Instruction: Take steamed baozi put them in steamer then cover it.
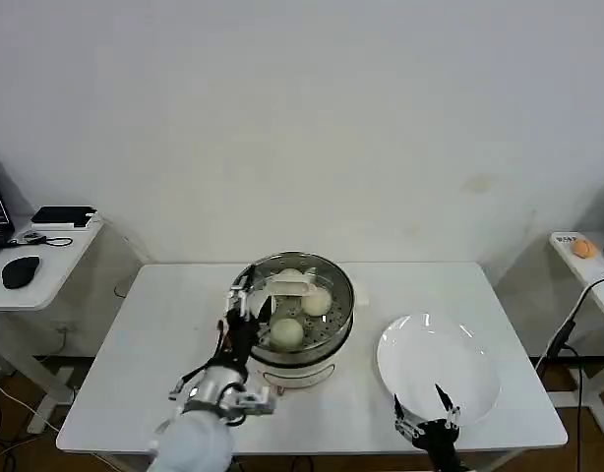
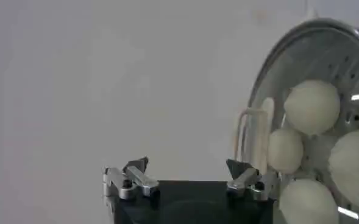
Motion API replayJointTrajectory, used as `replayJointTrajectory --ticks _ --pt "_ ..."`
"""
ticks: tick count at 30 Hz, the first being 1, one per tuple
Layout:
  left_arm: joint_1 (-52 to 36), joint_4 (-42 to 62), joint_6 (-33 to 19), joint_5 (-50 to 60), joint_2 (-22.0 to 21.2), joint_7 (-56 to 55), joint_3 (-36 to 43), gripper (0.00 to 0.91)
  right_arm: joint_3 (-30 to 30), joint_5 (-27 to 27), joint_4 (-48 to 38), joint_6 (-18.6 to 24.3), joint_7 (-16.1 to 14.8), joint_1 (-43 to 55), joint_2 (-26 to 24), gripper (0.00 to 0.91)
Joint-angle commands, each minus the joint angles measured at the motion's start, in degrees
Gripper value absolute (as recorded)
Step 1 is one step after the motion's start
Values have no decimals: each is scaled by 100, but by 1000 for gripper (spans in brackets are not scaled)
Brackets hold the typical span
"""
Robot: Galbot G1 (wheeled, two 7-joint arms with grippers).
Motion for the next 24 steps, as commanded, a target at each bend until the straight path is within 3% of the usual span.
replayJointTrajectory --ticks 1,6,8,10,16,24 --pt "1605 1183 -3188 -7283 361 -1760 -2194 907 -158 72 157 28 -29 -101 -31 907" --pt "2207 1255 -3270 -7619 298 -1905 -2521 907 -195 106 296 54 -30 -207 -142 907" --pt "2416 1133 -3019 -7753 170 -1871 -2537 907 -203 152 357 32 -25 -249 -189 907" --pt "2621 855 -2375 -7845 52 -1851 -2524 907 -218 185 417 0 -21 -301 -217 907" --pt "2855 757 -2195 -7744 -206 -1721 -2617 907 -200 241 431 -31 -40 -407 -290 907" --pt "3075 1088 -2678 -7388 -422 -1282 -2665 907 -122 374 561 34 -71 -474 -377 907"
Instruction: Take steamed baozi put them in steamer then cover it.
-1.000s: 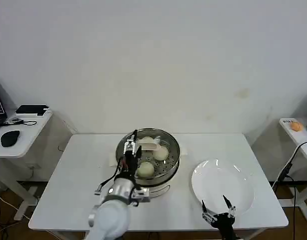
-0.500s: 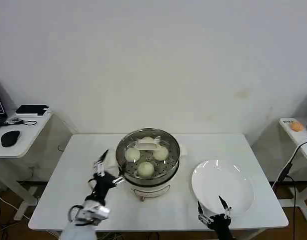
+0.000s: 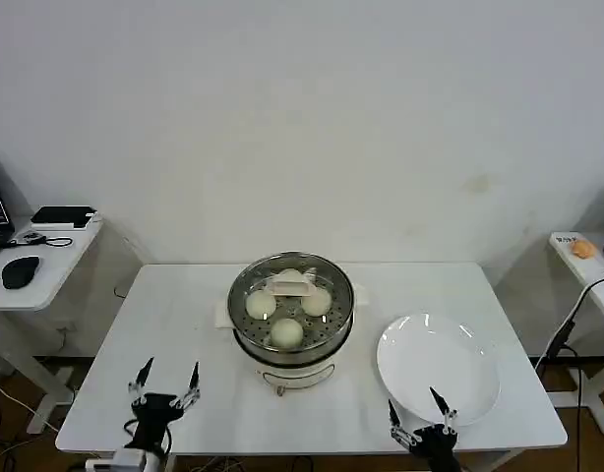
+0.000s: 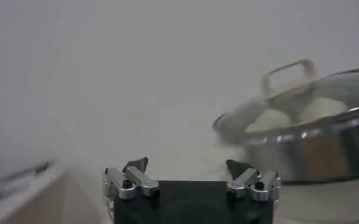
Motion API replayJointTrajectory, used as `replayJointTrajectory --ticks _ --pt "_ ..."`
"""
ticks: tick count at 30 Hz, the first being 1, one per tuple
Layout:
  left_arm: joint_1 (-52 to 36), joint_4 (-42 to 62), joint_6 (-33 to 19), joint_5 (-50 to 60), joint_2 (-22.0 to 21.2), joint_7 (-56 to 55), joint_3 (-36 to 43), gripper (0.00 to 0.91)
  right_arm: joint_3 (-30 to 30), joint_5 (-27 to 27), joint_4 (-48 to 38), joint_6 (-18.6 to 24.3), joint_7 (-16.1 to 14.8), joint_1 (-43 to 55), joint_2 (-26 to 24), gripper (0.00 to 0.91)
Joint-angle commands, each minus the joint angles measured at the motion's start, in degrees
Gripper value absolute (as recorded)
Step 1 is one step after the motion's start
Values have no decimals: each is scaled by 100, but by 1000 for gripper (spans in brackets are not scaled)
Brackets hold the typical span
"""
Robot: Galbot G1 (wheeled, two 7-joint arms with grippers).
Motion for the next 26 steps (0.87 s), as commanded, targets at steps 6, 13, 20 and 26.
replayJointTrajectory --ticks 6,13,20,26 --pt "746 94 -467 -343 -296 150 -393 907 -7 262 258 -48 -23 -179 -129 907" --pt "754 30 -395 -251 -293 128 -295 907 -118 321 340 -284 119 -197 -123 907" --pt "751 40 -127 -241 -274 186 -256 907 -175 419 449 -599 262 -182 -178 907" --pt "762 -68 -74 -283 -280 216 -263 907 -239 580 472 -567 243 -237 -230 907"
